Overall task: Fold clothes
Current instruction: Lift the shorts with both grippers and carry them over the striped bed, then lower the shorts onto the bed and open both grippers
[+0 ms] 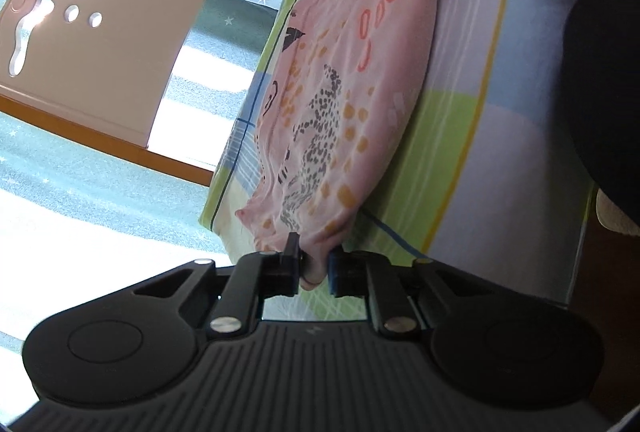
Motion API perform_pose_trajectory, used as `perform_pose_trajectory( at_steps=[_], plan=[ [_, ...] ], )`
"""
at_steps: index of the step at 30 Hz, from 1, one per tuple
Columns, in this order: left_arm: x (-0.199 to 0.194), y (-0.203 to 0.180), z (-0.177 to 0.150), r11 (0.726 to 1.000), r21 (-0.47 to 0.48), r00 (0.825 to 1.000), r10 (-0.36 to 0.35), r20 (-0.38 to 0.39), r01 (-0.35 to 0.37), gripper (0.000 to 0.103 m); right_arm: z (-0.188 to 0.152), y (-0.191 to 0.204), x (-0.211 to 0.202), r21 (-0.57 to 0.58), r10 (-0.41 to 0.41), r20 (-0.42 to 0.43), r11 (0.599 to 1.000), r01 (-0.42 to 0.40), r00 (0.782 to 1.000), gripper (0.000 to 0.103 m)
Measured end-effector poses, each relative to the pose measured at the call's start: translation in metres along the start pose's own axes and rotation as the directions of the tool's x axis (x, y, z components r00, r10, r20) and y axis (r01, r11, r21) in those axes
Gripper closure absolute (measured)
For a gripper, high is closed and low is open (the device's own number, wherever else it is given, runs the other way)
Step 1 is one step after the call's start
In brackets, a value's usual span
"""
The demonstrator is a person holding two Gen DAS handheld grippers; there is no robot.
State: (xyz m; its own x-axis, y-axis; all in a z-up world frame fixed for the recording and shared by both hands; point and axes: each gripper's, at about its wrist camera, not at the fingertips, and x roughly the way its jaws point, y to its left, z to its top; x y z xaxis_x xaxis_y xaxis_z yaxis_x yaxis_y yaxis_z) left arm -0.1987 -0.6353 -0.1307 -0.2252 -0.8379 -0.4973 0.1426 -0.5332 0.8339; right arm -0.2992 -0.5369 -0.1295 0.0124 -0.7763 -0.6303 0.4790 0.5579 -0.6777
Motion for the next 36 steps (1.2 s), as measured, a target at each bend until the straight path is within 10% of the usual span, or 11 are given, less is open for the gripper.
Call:
perform_pose_trajectory(
  at_steps=[5, 12, 25, 36],
  plan=[
    [-0.004, 0.013, -0.003, 0.996, 0.001, 0.996, 0.085, 0.019, -0.085, 0.094, 0.004, -0.006, -0.001, 0.056, -0.007, -0.005, 0.998, 0.008, 1.000, 0.094],
    [-0.006, -0.012, -0.018, 0.997, 0.068, 1.000, 0.021, -0.010, -0.021, 0.092, 0.010, 0.011, -0.013, 0.038, 0.018, 0.002, 0.999, -0.018, 1.000, 0.094],
    [-0.030, 0.005, -0.050, 0.993, -0.093, 0.992, 0.069, -0.108, -0.079, 0.091, -0.016, -0.002, -0.022, 0.174, 0.034, -0.047, 0.984, -0.025, 0.998, 0.087],
    [-0.035, 0.033, -0.016, 0.868, -0.494, 0.998, -0.053, 0.017, 0.054, 0.087, -0.016, -0.055, -0.031, 0.671, 0.130, 0.152, 0.715, -0.199, 0.980, 0.084]
  ],
)
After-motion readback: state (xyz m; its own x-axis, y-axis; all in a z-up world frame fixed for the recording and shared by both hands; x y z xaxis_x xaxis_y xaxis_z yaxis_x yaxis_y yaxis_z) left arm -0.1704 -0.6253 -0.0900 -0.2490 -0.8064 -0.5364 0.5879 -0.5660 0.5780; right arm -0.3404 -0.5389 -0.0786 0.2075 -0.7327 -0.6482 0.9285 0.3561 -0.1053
